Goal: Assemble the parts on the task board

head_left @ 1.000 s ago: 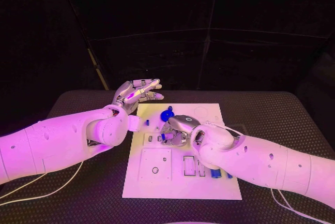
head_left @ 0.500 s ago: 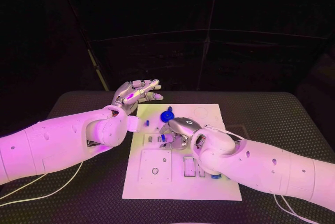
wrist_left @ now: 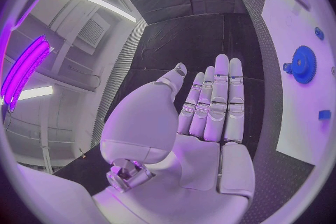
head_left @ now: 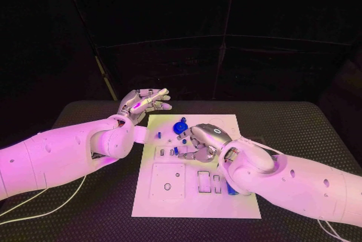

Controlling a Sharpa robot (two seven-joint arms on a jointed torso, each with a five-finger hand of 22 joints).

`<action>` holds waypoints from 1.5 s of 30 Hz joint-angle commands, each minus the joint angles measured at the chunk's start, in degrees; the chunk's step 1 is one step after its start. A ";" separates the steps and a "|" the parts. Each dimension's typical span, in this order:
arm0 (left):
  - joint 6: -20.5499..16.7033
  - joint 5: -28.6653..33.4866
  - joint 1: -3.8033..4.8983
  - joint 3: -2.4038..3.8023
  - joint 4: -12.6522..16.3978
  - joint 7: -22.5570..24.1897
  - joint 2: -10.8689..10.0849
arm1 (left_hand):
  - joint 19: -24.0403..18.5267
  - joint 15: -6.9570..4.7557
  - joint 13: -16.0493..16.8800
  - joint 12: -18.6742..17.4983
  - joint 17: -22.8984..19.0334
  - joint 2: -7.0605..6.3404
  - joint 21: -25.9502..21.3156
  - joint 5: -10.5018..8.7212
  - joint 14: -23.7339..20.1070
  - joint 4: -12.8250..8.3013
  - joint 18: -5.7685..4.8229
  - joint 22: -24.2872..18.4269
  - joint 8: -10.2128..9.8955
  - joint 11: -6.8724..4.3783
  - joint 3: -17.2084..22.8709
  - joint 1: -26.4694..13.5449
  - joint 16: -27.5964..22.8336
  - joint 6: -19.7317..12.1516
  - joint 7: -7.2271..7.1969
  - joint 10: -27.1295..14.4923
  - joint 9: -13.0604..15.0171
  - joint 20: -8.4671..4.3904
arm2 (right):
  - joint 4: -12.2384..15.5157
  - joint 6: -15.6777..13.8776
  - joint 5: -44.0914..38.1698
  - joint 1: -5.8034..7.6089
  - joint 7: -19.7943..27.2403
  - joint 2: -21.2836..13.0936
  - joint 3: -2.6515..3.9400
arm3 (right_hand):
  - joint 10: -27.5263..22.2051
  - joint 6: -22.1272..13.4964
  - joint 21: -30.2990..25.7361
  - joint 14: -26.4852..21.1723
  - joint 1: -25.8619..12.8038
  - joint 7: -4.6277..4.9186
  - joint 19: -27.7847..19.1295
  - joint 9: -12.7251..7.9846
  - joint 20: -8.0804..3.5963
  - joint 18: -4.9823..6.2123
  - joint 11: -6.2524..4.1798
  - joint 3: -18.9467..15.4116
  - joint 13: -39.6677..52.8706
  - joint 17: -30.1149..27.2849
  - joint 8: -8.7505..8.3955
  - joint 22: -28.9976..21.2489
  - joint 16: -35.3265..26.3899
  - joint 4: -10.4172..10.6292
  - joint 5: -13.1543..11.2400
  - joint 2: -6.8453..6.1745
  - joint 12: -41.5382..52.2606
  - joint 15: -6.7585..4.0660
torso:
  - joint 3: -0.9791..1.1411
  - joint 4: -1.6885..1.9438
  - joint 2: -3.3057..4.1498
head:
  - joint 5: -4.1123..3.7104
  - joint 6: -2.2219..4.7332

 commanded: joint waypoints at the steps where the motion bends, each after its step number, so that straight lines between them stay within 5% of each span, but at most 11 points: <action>1: 1.63 -4.78 0.09 0.05 -0.83 -3.20 -0.21 | 2.69 -1.33 0.33 0.97 1.45 -0.23 1.84 0.27 3.93 0.53 0.51 0.83 0.71 -1.26 0.26 -0.99 2.31 1.40 -0.91 3.55 0.04 -1.02 | 1.83 -0.68 2.19 0.72 3.08 -1.91 0.84 | -0.44 -0.39 -0.31 4.77 0.52 0.02 -0.65 0.08 -0.02 0.44 0.04 -0.04 -0.04 10.18 0.38 -0.34 -0.38 0.50 0.38 0.10 0.02 0.27 | 0.04 0.05 -0.59 | 0.07 -0.07; 5: 4.11 -11.51 0.11 0.05 -1.62 -8.95 -1.03 | 10.13 -4.77 2.61 4.95 7.35 -1.25 7.88 0.18 13.87 2.62 0.27 3.79 2.36 -4.33 -1.24 -3.91 11.70 4.56 -3.54 11.62 0.52 -4.35 | 4.15 2.37 7.95 1.89 4.44 -5.82 2.14 | -0.34 0.25 -0.66 4.65 0.89 -0.16 -0.97 0.21 -0.07 0.53 -0.11 -0.02 -0.01 9.79 0.94 -0.86 -0.58 0.61 0.60 0.55 0.12 0.17 | 0.10 0.06 -1.10 | 0.31 -0.20; 8: 8.13 -18.61 0.29 0.06 -1.76 -17.61 -1.82 | 17.88 -6.69 6.73 9.92 45.05 -1.91 18.76 0.33 17.40 4.36 -0.43 11.91 3.68 -6.09 -3.31 -5.93 50.74 5.86 -5.60 14.24 1.38 -7.09 | 5.57 4.18 13.35 2.88 5.51 -8.93 3.28 | -0.37 0.60 -1.12 4.46 1.15 -0.29 -1.40 0.26 -0.14 0.68 -0.22 0.09 -0.11 9.05 1.26 -1.70 -0.93 0.56 0.81 1.00 0.08 0.08 | 0.18 -0.03 -1.46 | 0.34 -0.30; 10: 11.30 -24.30 0.69 0.05 -1.78 -24.26 -2.12 | 23.29 -7.28 10.13 13.58 61.69 -1.19 33.29 0.65 18.09 4.66 -2.69 29.90 4.54 -6.42 -3.72 -5.72 65.60 5.60 -5.49 13.54 2.11 -7.86 | 6.17 4.72 16.86 3.38 5.60 -10.87 3.97 | -0.36 0.70 -1.25 4.41 1.18 -0.33 -1.51 0.28 -0.17 0.72 -0.26 0.10 -0.12 8.86 1.35 -1.92 -1.03 0.56 0.87 1.13 0.09 0.04 | 0.22 -0.11 -1.69 | 0.44 -0.37; 15: 19.51 -38.21 1.52 0.04 -1.19 -39.78 -2.11 | 24.69 -7.54 21.19 25.83 72.30 0.12 45.63 0.22 18.59 6.40 -4.42 45.53 8.98 -7.18 -7.05 -6.27 73.95 4.37 -5.82 9.37 5.21 -7.73 | 5.02 5.13 24.27 5.15 4.88 -13.91 4.89 | -0.31 1.11 -1.69 4.30 1.21 -0.52 -1.79 0.30 -0.33 0.83 -0.45 0.08 -0.20 8.39 1.79 -2.64 -1.29 0.48 1.57 1.91 0.09 -0.14 | 0.37 -0.26 -2.37 | 0.74 -0.63; 17: 21.17 -40.86 1.79 0.04 -1.04 -43.19 -1.86 | 27.38 -7.62 25.13 30.26 75.31 0.28 50.33 0.34 19.32 7.16 -5.52 52.82 10.45 -7.39 -8.29 -6.69 76.12 3.90 -6.23 8.88 6.30 -8.00 | 4.51 5.13 25.22 5.41 4.71 -14.36 4.99 | -0.34 1.14 -1.80 4.25 1.21 -0.54 -1.89 0.31 -0.35 0.87 -0.47 0.05 -0.25 8.22 1.83 -2.85 -1.37 0.46 1.68 1.94 0.06 -0.16 | 0.43 -0.20 -2.55 | 0.80 -0.77; 19: 23.12 -43.93 2.23 -0.03 -0.99 -47.19 -1.31 | 29.55 -7.79 34.23 38.79 76.07 0.89 54.40 0.25 19.49 8.38 -6.60 59.51 12.67 -7.47 -9.92 -7.33 76.66 3.31 -6.53 9.23 7.90 -8.18 | 3.63 5.10 26.13 5.66 4.54 -14.68 5.08 | -0.37 1.15 -1.86 4.21 1.20 -0.54 -1.94 0.31 -0.36 0.89 -0.48 0.03 -0.30 8.06 1.85 -2.96 -1.44 0.46 1.70 1.94 0.02 -0.16 | 0.48 -0.17 -2.77 | 0.89 -0.90; 21: 24.71 -46.63 2.70 -0.33 -0.97 -50.46 -0.67 | 29.74 -7.74 41.49 45.46 76.07 1.23 55.38 0.02 19.49 9.68 -6.79 61.07 15.33 -7.71 -12.00 -7.90 76.66 2.39 -6.67 9.29 9.83 -8.31 | 2.81 5.05 26.68 5.82 4.41 -14.79 5.13 | -0.39 1.19 -1.95 4.17 1.19 -0.56 -2.01 0.31 -0.37 0.91 -0.49 -0.02 -0.33 7.88 1.89 -3.12 -1.52 0.45 1.77 1.94 0.00 -0.18 | 0.54 -0.11 -2.96 | 0.99 -1.04; 25: 27.03 -51.37 3.56 -1.37 -1.30 -54.76 1.07 | 30.05 -8.08 48.28 51.56 76.07 2.13 56.28 0.04 19.49 12.05 -7.03 62.63 19.08 -7.94 -14.96 -8.80 76.66 1.04 -7.15 10.10 12.61 -8.44 | 1.66 5.03 27.19 5.97 4.24 -14.72 5.18 | -0.41 1.23 -2.03 4.14 1.18 -0.58 -2.07 0.31 -0.38 0.94 -0.50 -0.05 -0.37 7.76 1.93 -3.27 -1.58 0.44 1.81 1.95 -0.03 -0.19 | 0.67 0.16 -3.21 | 1.17 -1.27; 33: 28.49 -56.48 5.04 -3.91 -3.12 -58.12 5.22 | 29.54 -8.34 50.99 53.94 76.07 2.97 55.62 0.00 19.49 13.99 -6.78 61.42 23.13 -7.99 -18.10 -8.56 76.66 -1.44 -7.44 9.67 16.15 -8.60 | 0.33 5.28 27.39 6.06 3.69 -14.13 5.21 | -0.46 1.34 -2.33 4.03 1.19 -0.63 -2.32 0.32 -0.42 1.03 -0.55 -0.13 -0.47 7.32 2.04 -3.83 -1.80 0.42 1.95 2.02 -0.10 -0.24 | 0.79 0.17 -3.36 | 1.51 -1.65; 45: 27.64 -58.96 5.47 -4.44 -5.47 -59.37 9.03 | 30.18 -8.45 52.97 55.53 76.07 3.54 56.29 0.00 19.49 14.16 -7.04 62.88 25.65 -8.15 -20.03 -8.58 76.66 -2.70 -7.63 10.16 18.55 -8.70 | -0.34 5.85 26.83 6.08 3.03 -13.56 5.21 | -0.59 1.45 -2.68 3.88 1.16 -0.68 -2.59 0.33 -0.48 1.14 -0.61 -0.23 -0.69 6.73 2.18 -4.44 -2.10 0.42 2.14 2.14 -0.27 -0.30 | 0.74 0.22 -3.32 | 1.40 -2.00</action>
